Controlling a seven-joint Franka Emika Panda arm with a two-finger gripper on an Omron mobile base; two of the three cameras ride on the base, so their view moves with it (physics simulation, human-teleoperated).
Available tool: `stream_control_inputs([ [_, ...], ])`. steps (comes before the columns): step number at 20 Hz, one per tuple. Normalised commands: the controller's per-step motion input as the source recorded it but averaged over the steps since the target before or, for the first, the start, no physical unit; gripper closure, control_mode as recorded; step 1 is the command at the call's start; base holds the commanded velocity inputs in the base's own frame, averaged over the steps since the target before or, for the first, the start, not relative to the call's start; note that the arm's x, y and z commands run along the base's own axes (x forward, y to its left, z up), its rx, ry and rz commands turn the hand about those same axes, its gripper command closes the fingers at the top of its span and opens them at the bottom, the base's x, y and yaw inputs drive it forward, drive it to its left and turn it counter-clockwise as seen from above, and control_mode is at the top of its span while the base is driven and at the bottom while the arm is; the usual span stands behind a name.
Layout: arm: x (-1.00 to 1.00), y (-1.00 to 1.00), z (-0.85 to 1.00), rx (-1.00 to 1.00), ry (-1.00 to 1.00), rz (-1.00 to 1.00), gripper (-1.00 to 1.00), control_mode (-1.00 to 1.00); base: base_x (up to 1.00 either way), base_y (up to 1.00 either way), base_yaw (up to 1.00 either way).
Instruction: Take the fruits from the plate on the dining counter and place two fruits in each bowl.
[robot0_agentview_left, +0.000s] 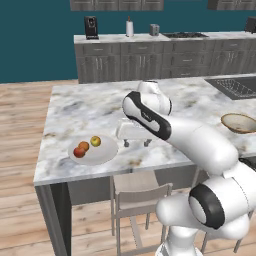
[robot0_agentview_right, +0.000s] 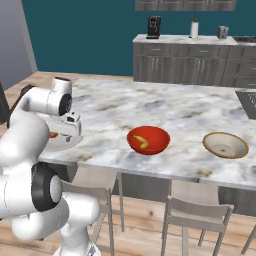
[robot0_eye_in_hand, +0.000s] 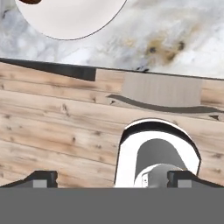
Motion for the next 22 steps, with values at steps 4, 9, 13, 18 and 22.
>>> stream_control_inputs([
  [4,-0.03,0.91,0.04,0.09,0.08,0.07,-1.00,-1.00,0.00,0.00,0.00],
  [9,0.00,0.85,-0.02,-0.01,0.02,0.01,-1.00,-1.00,0.00,0.00,0.00],
  [13,0.09,0.69,0.00,-0.11,-0.08,0.00,-1.00,-1.00,0.00,0.00,0.00],
  [18,0.12,0.28,-0.08,-0.14,-0.19,-0.06,-1.00,-1.00,0.00,0.00,0.00],
  [22,0.20,0.00,-0.26,-0.01,-0.15,-0.12,-1.00,-1.00,0.00,0.00,0.00],
])
